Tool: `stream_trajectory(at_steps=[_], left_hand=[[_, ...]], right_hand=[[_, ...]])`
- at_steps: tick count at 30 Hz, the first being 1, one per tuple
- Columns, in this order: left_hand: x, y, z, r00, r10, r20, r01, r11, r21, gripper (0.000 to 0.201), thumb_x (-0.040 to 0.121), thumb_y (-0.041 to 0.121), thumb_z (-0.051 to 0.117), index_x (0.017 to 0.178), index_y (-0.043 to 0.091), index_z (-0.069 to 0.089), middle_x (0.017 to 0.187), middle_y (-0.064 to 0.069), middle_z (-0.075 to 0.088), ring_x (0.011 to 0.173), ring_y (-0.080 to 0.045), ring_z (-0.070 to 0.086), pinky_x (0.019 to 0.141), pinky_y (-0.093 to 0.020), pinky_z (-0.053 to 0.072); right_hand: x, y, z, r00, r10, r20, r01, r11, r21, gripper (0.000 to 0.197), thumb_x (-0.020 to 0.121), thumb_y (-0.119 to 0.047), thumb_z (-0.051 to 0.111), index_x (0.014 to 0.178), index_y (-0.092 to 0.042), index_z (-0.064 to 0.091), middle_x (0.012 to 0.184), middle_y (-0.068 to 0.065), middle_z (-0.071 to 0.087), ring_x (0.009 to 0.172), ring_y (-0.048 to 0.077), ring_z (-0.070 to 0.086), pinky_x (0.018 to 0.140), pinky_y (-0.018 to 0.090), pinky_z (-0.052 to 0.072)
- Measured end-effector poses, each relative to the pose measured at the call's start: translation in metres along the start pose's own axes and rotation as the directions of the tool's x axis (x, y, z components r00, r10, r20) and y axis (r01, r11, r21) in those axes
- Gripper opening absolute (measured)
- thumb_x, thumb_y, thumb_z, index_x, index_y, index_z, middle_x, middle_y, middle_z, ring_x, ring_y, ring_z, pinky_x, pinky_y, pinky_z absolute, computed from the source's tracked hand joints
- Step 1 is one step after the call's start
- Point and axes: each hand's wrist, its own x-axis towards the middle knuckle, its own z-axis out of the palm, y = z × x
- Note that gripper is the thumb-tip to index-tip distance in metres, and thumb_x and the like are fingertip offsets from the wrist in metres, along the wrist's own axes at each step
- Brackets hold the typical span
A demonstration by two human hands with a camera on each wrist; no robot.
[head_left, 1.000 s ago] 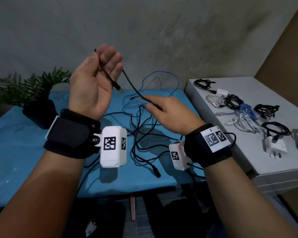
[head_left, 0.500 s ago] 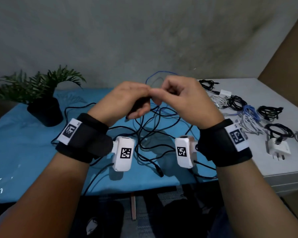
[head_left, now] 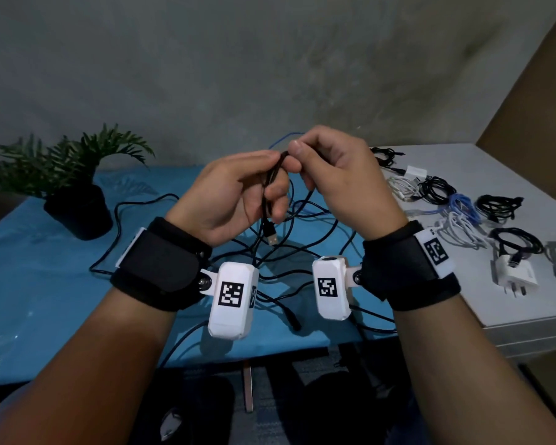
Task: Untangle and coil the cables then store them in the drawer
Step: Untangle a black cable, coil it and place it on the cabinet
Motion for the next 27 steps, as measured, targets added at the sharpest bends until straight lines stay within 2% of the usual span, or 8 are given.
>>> stream_trajectory(at_steps=[3,5,7,11,16,21,24,27], left_hand=[[-0.001,0.003,-0.001,1.0,-0.025,0.005,0.025,1.0,-0.007,0.032,0.108,0.023,0.033,0.096,0.007,0.058,0.054,0.005,0.032,0.043,-0.013,0.035,0.048,-0.026,0.031],[-0.001,0.003,0.003,1.0,-0.008,0.006,0.008,0.999,-0.034,0.029,0.108,0.023,0.033,0.091,0.011,0.053,0.052,0.008,0.032,0.044,-0.012,0.037,0.052,-0.026,0.04],[0.0,0.002,0.009,0.999,0.035,-0.007,-0.035,0.995,-0.088,0.028,0.109,0.022,0.032,0.09,0.013,0.05,0.051,0.008,0.036,0.05,-0.014,0.049,0.068,-0.031,0.053],[0.004,0.002,0.009,0.989,0.127,-0.078,-0.143,0.95,-0.276,0.028,0.11,0.018,0.03,0.099,0.009,0.054,0.059,0.006,0.047,0.066,-0.014,0.065,0.082,-0.033,0.057],[0.008,0.004,-0.004,0.951,0.215,-0.22,-0.293,0.854,-0.43,0.03,0.109,0.005,0.031,0.12,-0.003,0.057,0.095,-0.006,0.052,0.078,-0.014,0.074,0.082,-0.031,0.059],[0.011,0.005,-0.017,0.9,0.299,-0.316,-0.415,0.807,-0.419,0.027,0.107,0.005,0.032,0.122,-0.004,0.052,0.088,-0.004,0.07,0.089,-0.019,0.074,0.086,-0.037,0.059],[0.011,0.009,-0.023,0.868,0.35,-0.353,-0.456,0.841,-0.29,0.027,0.108,0.005,0.031,0.126,-0.002,0.048,0.088,-0.003,0.071,0.093,-0.022,0.074,0.088,-0.038,0.058],[0.01,0.01,-0.025,0.84,0.393,-0.374,-0.497,0.833,-0.243,0.025,0.108,0.004,0.03,0.123,-0.001,0.05,0.091,-0.005,0.072,0.093,-0.024,0.074,0.088,-0.038,0.057]], right_hand=[[0.0,0.002,-0.001,1.0,0.009,-0.002,-0.009,1.0,0.006,0.023,0.103,-0.022,0.058,0.086,-0.01,0.067,0.061,0.006,0.056,0.053,0.004,0.047,0.056,0.016,0.036],[0.0,0.001,0.002,1.0,-0.005,-0.004,0.005,0.999,0.044,0.022,0.105,-0.022,0.054,0.091,-0.011,0.068,0.065,0.008,0.056,0.051,0.002,0.045,0.054,0.013,0.034],[0.0,0.004,0.008,1.0,0.013,-0.021,-0.01,0.995,0.099,0.022,0.107,-0.022,0.05,0.101,-0.012,0.069,0.07,0.007,0.056,0.052,0.004,0.049,0.05,0.013,0.036],[-0.001,0.02,0.013,0.99,0.143,0.013,-0.143,0.987,0.065,0.025,0.109,-0.024,0.043,0.113,-0.017,0.067,0.066,-0.004,0.059,0.043,0.016,0.049,0.042,0.024,0.037],[-0.005,0.034,0.022,0.947,0.247,0.204,-0.231,0.968,-0.1,0.032,0.109,-0.032,0.041,0.131,-0.023,0.063,0.064,0.0,0.065,0.053,0.014,0.059,0.058,0.033,0.051],[-0.01,0.033,0.025,0.87,0.306,0.386,-0.312,0.949,-0.048,0.036,0.109,-0.031,0.041,0.14,-0.021,0.057,0.061,-0.014,0.051,0.055,0.018,0.059,0.074,0.048,0.061],[-0.011,0.028,0.026,0.86,0.331,0.388,-0.356,0.934,-0.008,0.036,0.109,-0.026,0.044,0.142,-0.019,0.056,0.051,-0.027,0.049,0.053,0.004,0.054,0.064,0.032,0.054],[-0.009,0.024,0.025,0.882,0.3,0.363,-0.332,0.943,0.026,0.032,0.108,-0.023,0.047,0.134,-0.013,0.062,0.055,-0.023,0.053,0.065,0.004,0.057,0.078,0.028,0.053]])
